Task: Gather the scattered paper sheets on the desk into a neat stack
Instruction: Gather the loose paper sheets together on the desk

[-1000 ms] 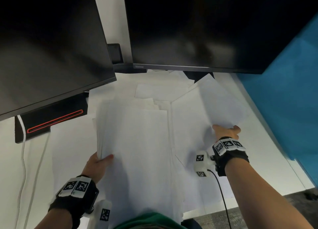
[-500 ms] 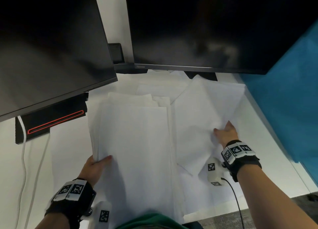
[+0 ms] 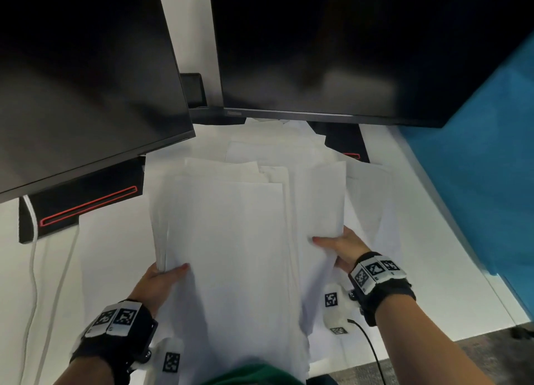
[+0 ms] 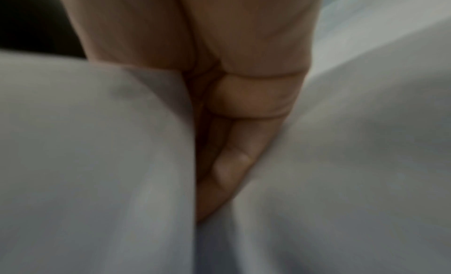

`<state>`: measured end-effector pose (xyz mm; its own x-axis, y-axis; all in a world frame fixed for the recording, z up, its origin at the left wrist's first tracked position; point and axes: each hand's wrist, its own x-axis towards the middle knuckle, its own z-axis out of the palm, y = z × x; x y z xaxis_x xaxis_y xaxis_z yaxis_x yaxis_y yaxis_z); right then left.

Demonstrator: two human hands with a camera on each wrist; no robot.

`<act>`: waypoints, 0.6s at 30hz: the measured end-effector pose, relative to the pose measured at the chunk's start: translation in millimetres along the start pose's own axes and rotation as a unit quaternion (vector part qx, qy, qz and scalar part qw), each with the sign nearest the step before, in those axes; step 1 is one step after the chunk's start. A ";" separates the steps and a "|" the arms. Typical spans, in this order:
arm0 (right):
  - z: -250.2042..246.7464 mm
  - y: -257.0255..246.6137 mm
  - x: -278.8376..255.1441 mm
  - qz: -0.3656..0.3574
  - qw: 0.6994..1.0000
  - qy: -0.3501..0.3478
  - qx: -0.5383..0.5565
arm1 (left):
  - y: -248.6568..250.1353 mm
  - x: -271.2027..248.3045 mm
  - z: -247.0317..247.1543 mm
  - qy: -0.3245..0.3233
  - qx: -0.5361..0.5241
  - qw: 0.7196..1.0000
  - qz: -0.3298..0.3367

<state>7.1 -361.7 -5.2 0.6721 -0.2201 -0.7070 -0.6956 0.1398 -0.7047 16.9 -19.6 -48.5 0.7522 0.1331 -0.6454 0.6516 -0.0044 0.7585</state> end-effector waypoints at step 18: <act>15.3 11.3 1.1 -0.086 0.983 0.161 -0.027 | 6.7 -14.3 6.0 -0.019 -0.003 1.000 0.017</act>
<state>3.8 -345.6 -14.8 0.6719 -0.5319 -0.5154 -0.5967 0.0234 -0.8021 11.1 -27.4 -34.7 0.7771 0.0961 -0.6220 0.6251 -0.0021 0.7806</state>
